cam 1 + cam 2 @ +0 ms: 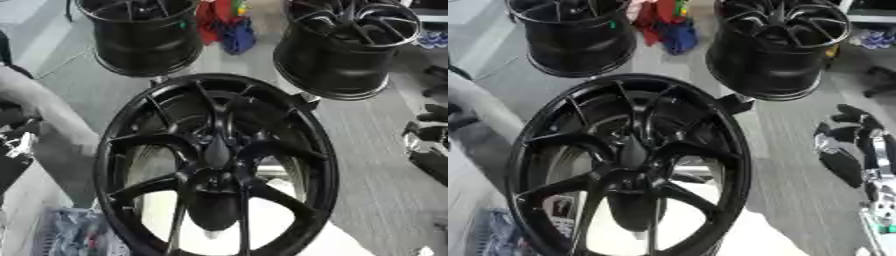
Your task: Pull the pin out of the wheel hub.
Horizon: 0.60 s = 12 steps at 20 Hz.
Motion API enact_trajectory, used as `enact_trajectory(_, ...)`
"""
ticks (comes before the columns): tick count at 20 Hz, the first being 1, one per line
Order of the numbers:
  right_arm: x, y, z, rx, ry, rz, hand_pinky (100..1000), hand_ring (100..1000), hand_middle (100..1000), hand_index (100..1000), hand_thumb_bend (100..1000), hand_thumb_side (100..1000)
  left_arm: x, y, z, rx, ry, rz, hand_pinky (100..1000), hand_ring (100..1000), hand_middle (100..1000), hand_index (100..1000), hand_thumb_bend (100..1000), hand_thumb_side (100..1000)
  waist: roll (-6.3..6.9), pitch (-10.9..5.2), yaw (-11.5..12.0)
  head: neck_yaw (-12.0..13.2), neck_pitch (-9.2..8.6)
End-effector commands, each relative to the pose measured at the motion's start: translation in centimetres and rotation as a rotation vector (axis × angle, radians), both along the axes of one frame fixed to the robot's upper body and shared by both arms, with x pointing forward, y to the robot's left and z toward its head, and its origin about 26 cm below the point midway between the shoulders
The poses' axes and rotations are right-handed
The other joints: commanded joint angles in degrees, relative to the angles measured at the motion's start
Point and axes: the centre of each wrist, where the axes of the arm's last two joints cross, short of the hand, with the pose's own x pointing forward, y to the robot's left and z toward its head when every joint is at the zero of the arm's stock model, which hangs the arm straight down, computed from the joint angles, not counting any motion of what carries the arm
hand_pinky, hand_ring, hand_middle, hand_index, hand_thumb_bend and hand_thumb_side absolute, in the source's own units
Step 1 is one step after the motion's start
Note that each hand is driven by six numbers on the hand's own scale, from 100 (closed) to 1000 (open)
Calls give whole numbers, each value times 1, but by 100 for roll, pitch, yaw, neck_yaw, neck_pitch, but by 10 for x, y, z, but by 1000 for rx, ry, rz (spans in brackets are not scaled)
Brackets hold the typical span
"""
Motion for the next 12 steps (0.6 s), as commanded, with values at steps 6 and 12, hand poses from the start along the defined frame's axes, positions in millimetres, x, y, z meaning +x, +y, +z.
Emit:
enact_trajectory(6, 6, 14, -6, 74, -19, 54, 666, 591, 658, 805, 100, 133, 2, -2, 6, 7, -25, -14, 651, 656, 740, 798, 296, 340, 12, -30, -14, 1, -15)
enact_trajectory(12, 9, 18, -7, 97, -20, 69, 661, 584, 653, 803, 100, 124, 2, -2, 6, 9, -24, -20, 651, 654, 737, 796, 294, 340, 18, -13, -12, 32, -15)
